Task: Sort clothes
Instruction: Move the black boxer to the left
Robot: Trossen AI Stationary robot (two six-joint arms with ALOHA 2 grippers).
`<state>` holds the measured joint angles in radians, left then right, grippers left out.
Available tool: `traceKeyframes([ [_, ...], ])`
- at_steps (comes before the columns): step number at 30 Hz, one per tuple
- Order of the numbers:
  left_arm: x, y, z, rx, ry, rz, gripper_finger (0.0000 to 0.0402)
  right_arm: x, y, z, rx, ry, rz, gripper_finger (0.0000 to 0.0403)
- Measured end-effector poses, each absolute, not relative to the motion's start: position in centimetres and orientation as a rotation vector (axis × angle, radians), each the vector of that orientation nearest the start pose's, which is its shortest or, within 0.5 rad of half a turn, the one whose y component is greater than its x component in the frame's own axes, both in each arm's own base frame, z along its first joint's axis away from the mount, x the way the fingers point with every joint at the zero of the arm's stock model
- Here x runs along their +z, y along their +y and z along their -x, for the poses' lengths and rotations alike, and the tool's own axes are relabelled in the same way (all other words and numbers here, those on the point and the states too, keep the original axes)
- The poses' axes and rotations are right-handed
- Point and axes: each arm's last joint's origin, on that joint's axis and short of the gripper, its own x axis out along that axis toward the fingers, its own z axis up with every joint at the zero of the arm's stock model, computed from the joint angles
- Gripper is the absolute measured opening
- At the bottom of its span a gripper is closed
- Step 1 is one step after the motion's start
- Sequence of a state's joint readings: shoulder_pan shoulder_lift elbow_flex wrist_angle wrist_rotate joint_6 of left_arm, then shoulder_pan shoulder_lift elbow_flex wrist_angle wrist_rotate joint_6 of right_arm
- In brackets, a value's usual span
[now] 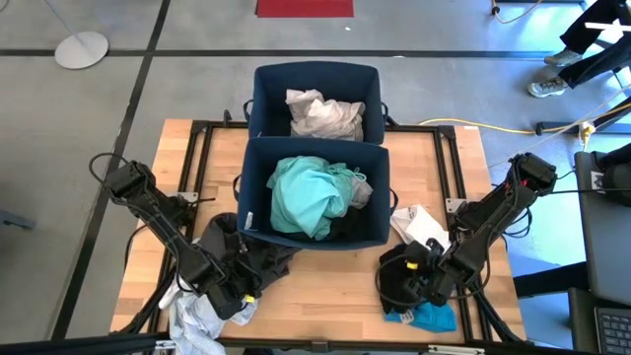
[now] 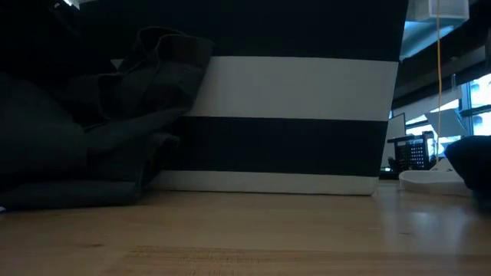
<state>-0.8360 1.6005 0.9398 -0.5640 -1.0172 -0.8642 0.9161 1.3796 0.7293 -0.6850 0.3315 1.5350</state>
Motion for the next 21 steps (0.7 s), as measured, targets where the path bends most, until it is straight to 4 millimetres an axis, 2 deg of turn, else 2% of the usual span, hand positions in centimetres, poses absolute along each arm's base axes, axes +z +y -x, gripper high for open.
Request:
traceKeyframes([
  [2, 18.6, -19.6, -21.0, 0.433, 0.578, -0.156, 0.0224, 17.5, 17.4, -14.6, -0.374, 1.105, -0.548, 0.0013],
  [5, 18.6, -19.6, -21.0, 0.433, 0.578, -0.156, 0.0224, 19.2, 18.2, -15.4, -0.316, 1.031, -0.528, 0.0029],
  [9, 18.6, -19.6, -21.0, 0.434, 0.578, -0.156, 0.0224, 22.0, 19.3, -16.7, -0.235, 0.856, -0.453, 0.0021],
  [12, 18.6, -19.6, -21.0, 0.434, 0.578, -0.156, 0.0224, 23.0, 19.8, -17.7, -0.172, 0.729, -0.392, 0.0007],
  [15, 18.6, -19.5, -21.1, 0.438, 0.578, -0.154, 0.0224, 22.6, 19.9, -19.3, -0.15, 0.665, -0.366, 0.0016],
  [21, 18.6, -19.4, -21.2, 0.442, 0.578, -0.153, 0.0224, 19.7, 19.5, -22.7, -0.205, 0.676, -0.339, 0.0047],
])
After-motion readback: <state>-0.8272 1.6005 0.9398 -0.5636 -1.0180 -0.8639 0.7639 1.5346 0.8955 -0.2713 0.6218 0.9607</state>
